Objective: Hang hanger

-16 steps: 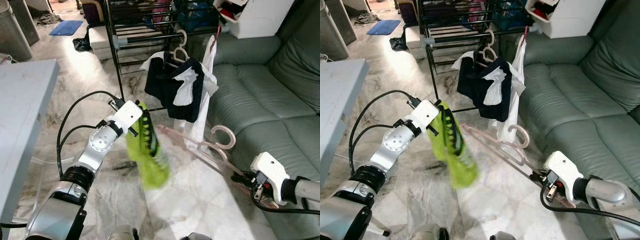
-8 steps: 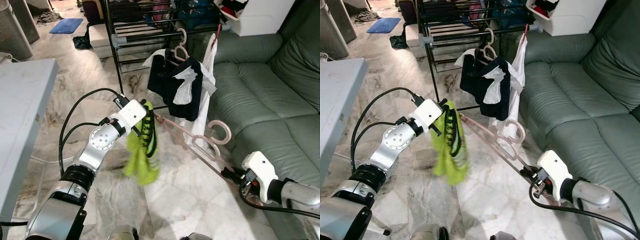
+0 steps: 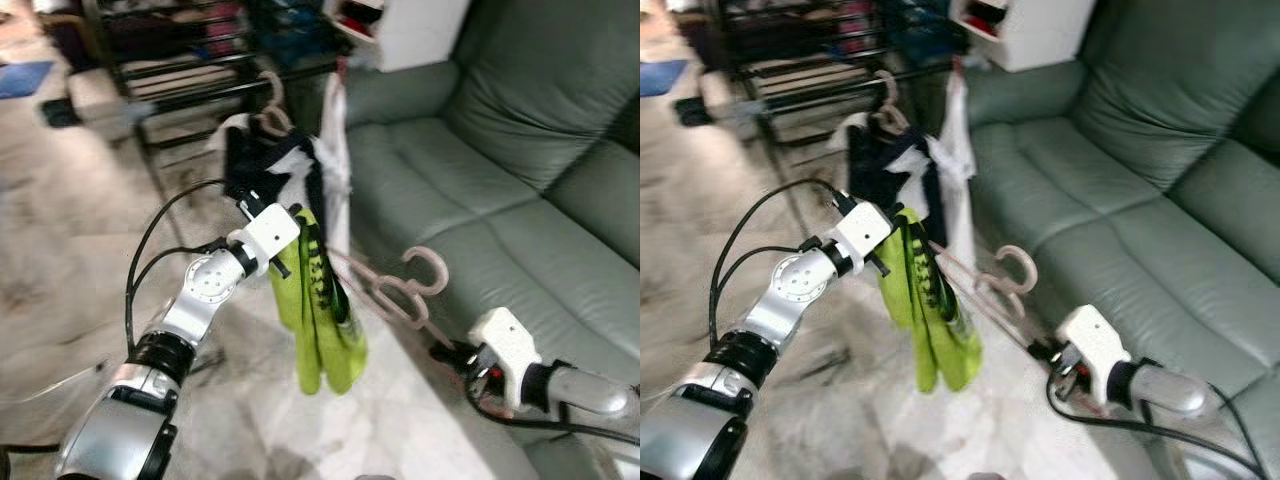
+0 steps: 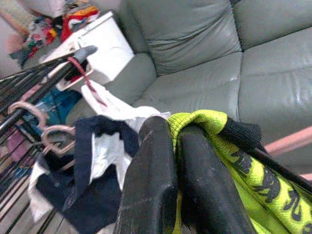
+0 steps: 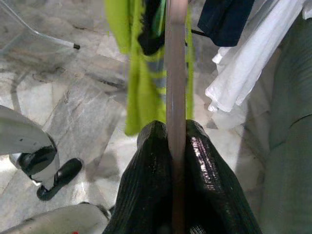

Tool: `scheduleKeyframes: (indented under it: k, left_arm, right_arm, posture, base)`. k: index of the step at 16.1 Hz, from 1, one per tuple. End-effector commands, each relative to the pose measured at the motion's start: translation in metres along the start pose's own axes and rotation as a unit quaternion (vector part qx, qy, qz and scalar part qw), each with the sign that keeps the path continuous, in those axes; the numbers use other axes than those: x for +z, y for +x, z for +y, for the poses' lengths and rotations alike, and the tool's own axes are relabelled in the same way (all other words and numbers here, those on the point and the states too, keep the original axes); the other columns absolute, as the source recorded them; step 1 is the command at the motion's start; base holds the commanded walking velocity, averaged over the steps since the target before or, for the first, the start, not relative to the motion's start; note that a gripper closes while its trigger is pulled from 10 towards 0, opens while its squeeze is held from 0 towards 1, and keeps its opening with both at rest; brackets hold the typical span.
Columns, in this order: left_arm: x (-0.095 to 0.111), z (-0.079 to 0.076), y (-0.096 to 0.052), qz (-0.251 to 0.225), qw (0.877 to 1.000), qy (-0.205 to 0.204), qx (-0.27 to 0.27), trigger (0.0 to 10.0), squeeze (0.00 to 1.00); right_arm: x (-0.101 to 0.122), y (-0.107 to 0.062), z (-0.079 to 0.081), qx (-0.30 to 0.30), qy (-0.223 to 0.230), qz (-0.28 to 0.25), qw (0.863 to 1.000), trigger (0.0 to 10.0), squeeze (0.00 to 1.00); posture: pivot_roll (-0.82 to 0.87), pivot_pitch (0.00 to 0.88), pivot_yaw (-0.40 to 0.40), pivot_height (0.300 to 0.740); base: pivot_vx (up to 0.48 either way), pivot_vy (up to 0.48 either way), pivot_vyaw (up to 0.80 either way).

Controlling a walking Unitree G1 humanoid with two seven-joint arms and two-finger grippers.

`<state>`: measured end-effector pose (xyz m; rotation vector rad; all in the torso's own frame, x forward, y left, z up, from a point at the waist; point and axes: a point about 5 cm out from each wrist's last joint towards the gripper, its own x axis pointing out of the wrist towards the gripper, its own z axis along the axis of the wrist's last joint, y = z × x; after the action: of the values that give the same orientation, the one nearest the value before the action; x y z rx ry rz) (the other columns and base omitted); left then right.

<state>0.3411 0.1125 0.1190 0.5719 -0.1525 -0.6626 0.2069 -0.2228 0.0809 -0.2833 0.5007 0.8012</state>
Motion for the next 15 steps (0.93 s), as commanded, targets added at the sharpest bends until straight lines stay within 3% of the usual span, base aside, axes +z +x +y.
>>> scheduleKeyframes:
  k: [1, 6, 15]
  left_arm:
    - [0.0089, 0.0012, 0.0028, -0.022, 1.000, 0.006, 0.000, 10.0, 0.00]
    - [0.0068, 0.0013, 0.0024, -0.015, 1.000, -0.002, 0.001, 10.0, 0.00]
    - [0.0056, -0.0037, 0.0009, -0.015, 1.000, 0.009, -0.007, 10.0, 0.00]
  right_arm:
    - [0.0081, 0.0008, 0.0005, 0.005, -0.015, -0.010, 1.000, 10.0, 0.00]
    - [0.0066, 0.0006, 0.0050, 0.016, -0.015, -0.007, 1.000, 10.0, 0.00]
    - [0.0061, 0.0050, 0.0103, 0.027, -0.020, -0.003, 0.999, 10.0, 0.00]
  posture:
    - [-0.08, 0.026, 0.023, 0.740]
    - [-0.09, 0.025, 0.022, 0.740]
    - [-0.09, 0.019, 0.010, 0.740]
  base:
    - [0.398, 0.000, -0.69]
    - [0.375, 0.075, -0.19]
    - [0.000, 0.401, 0.00]
